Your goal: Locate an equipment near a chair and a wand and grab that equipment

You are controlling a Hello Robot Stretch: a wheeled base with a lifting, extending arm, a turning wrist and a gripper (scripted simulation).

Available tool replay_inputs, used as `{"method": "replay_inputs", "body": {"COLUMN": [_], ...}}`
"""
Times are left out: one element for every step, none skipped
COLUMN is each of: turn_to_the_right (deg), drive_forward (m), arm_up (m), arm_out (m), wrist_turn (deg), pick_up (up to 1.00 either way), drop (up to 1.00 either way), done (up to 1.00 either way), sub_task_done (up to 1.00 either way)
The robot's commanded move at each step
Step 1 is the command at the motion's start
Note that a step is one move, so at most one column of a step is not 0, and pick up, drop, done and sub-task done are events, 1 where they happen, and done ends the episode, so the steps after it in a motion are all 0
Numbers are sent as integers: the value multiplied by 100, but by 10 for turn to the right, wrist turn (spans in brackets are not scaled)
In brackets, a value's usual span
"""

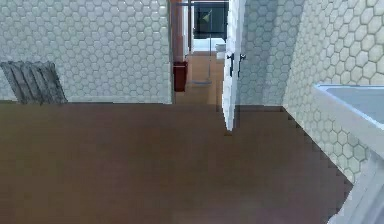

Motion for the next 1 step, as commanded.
{"method": "replay_inputs", "body": {"turn_to_the_right": [0], "drive_forward": [100], "arm_up": [0], "arm_out": [0], "wrist_turn": [0], "pick_up": [0], "drop": [0], "done": [0], "sub_task_done": [0]}}
